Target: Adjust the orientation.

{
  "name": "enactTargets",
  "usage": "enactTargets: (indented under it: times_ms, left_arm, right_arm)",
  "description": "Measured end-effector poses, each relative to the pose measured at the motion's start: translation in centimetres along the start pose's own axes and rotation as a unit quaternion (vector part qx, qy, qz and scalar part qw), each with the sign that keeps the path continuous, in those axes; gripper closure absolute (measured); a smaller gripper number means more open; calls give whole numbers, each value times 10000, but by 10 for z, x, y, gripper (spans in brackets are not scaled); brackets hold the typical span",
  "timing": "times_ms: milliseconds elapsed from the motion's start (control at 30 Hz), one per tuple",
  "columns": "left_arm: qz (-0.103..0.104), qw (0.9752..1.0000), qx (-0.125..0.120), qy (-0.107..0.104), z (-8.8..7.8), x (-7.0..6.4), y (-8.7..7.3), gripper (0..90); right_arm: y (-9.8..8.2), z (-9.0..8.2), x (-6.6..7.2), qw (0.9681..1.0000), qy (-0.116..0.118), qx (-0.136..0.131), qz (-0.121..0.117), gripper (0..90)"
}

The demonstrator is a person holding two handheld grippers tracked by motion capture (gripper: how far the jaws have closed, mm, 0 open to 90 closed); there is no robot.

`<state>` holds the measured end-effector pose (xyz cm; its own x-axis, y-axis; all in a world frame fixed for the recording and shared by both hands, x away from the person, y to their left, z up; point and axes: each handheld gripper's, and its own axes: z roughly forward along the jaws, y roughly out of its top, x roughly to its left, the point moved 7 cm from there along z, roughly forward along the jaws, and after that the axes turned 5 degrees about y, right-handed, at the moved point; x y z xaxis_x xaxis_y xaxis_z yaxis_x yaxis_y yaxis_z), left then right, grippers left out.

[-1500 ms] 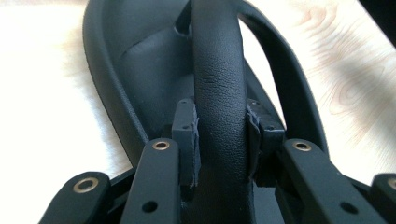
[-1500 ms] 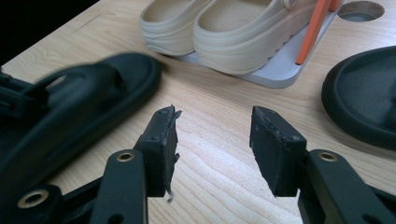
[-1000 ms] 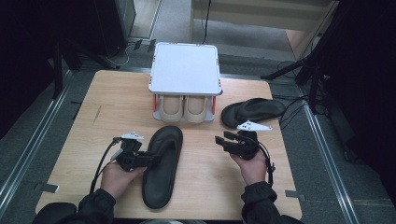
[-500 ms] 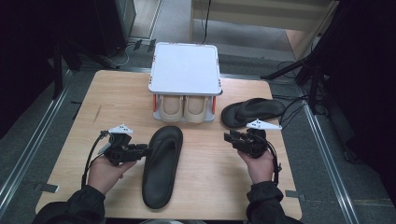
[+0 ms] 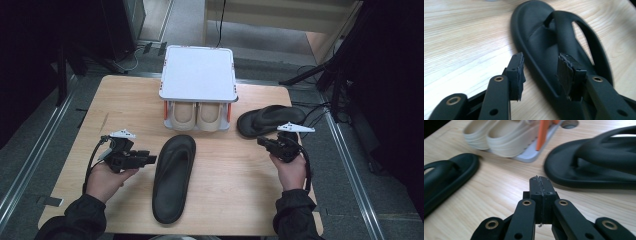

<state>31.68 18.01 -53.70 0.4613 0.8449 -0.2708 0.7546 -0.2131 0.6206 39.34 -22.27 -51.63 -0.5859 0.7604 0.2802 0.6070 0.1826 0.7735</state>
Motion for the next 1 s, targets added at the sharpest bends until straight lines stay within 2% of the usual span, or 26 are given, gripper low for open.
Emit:
enactTargets:
  times_ms: [333,567,800,1000]
  left_arm:
    - [82,9999,91,-53,3,1,-3,529]
    - [57,9998,96,-159,2,0,-6,487]
    - [-36,9998,59,-189,-1,3,-10,470]
    - [-8,9999,54,-87,-3,4,-15,466]
  right_arm:
    - [8,-6,-47,9994,-252,-53,244,900]
    - [16,-9,-80,9979,-498,-126,383,900]
    - [28,-9,-102,9965,-662,-185,470,900]
    - [38,-3,-125,9946,-845,-169,586,900]
